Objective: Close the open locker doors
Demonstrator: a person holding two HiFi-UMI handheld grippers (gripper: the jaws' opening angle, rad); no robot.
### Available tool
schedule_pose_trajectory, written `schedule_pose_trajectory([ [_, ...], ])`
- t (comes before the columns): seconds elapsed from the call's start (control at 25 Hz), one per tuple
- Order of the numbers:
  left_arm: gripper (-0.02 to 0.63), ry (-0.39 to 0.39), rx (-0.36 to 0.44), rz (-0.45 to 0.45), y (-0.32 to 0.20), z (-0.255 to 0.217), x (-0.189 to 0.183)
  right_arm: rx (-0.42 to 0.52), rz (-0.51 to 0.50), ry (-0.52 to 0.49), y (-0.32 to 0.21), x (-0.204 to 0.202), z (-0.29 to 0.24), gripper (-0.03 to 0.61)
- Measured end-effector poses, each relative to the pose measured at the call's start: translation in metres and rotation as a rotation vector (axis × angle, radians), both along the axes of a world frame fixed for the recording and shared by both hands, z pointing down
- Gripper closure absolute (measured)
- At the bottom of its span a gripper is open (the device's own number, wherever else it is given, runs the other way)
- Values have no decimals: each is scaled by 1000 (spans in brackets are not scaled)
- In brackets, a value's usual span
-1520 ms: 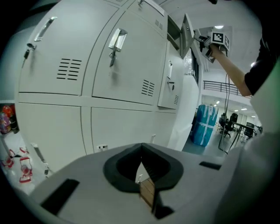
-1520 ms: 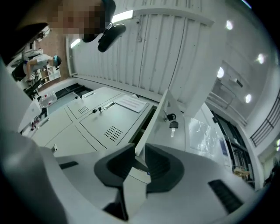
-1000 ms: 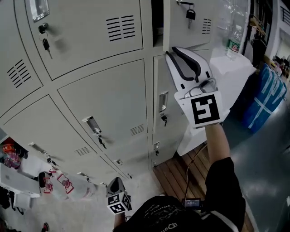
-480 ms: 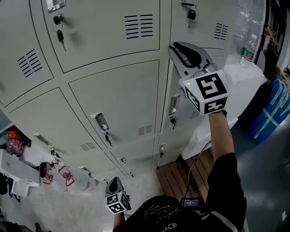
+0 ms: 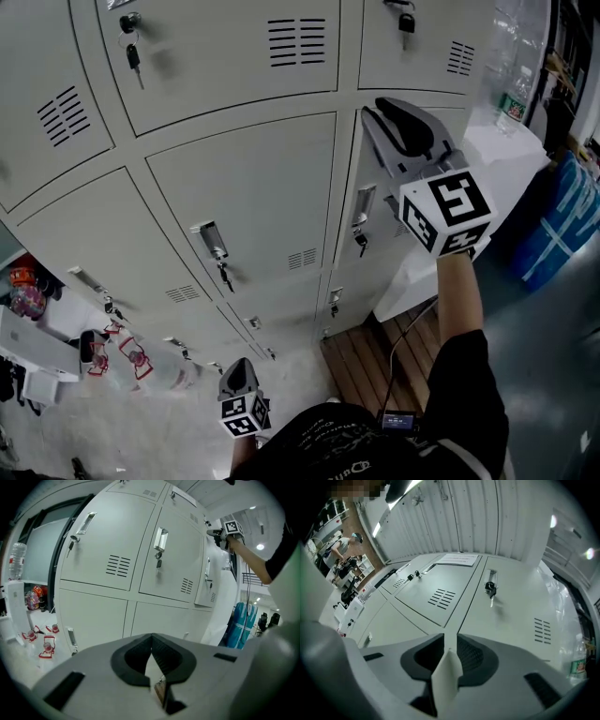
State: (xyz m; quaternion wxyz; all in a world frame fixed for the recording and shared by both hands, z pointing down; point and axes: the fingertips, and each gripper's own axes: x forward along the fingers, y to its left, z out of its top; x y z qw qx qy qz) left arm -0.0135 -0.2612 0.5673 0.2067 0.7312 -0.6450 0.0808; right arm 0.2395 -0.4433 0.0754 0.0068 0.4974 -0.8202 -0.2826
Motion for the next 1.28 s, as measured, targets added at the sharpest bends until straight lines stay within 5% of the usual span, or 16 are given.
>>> schedule_pose_trajectory([
  [0.24, 606, 28, 83, 62, 6, -28, 0, -59, -17, -110, 40, -13, 88, 497],
  [0.6, 606, 54, 173, 157, 24, -52, 5, -429, 77, -389, 102, -19, 275, 497],
  [0.72, 606, 49, 183, 197, 32, -53, 8, -510, 146, -404, 129, -21, 326, 497],
  [1.12, 606, 38, 247, 264, 53, -62, 3, -659, 224, -463, 204, -53, 414, 499],
  [1.28, 606, 27, 250, 263, 56, -64, -2, -654, 222, -454, 214, -66, 415, 566],
])
